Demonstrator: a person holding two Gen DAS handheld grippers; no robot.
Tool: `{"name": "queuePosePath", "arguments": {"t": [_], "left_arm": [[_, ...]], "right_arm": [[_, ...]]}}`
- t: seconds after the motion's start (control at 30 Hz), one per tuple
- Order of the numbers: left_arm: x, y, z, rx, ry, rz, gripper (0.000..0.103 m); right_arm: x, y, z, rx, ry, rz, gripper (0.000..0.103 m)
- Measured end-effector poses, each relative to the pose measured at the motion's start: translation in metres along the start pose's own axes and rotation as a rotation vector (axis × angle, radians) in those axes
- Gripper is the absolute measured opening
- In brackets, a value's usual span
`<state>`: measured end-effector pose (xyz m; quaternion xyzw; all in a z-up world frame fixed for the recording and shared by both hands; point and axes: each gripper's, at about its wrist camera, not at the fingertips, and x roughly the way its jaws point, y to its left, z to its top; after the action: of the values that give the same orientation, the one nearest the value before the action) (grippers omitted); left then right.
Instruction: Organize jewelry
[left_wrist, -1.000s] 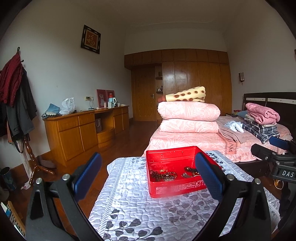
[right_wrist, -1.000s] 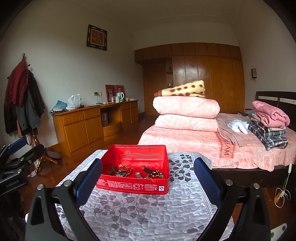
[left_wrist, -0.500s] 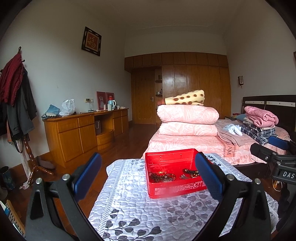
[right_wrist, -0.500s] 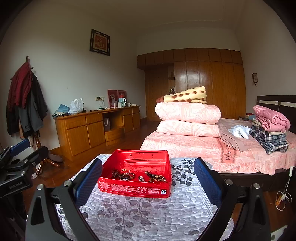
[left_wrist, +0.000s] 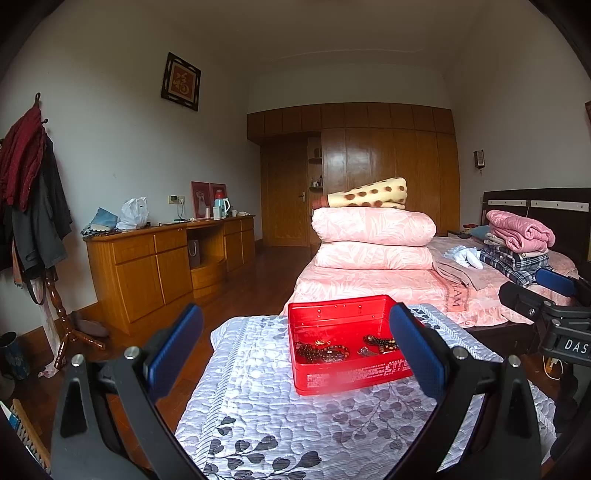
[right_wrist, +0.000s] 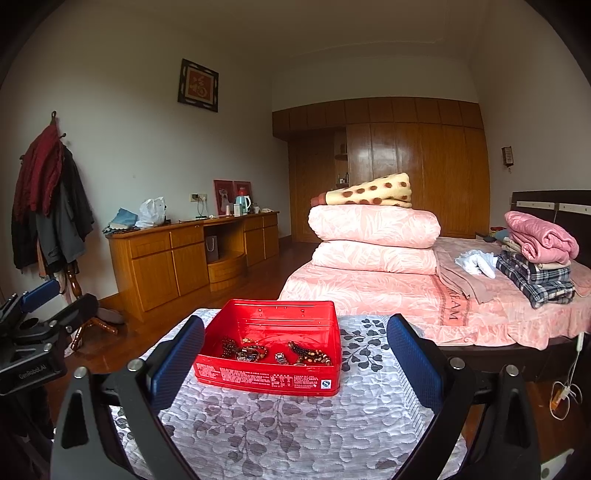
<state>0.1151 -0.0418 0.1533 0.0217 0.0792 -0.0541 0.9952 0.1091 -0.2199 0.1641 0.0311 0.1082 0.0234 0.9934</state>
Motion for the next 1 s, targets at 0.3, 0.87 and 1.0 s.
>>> {"name": "queuePosePath", "arguments": {"t": [0.3,0.87,1.0], "left_arm": [[0.0002,0.0001,-0.0002,-0.003,0.002,-0.001,0.098],[0.0014,-0.0017,0.0000,-0.006,0.008,-0.009,0.098],[0.0020,-0.0012,-0.0004,-0.008,0.008,-0.008,0.098]], "right_arm": [[0.0006,-0.0005,0.0002,0.000,0.000,-0.001,0.097],[0.0015,-0.0011,0.0004,-0.001,0.002,-0.002,0.097],[0.0015,-0.0016,0.0003,-0.001,0.001,-0.003,0.097]]}}
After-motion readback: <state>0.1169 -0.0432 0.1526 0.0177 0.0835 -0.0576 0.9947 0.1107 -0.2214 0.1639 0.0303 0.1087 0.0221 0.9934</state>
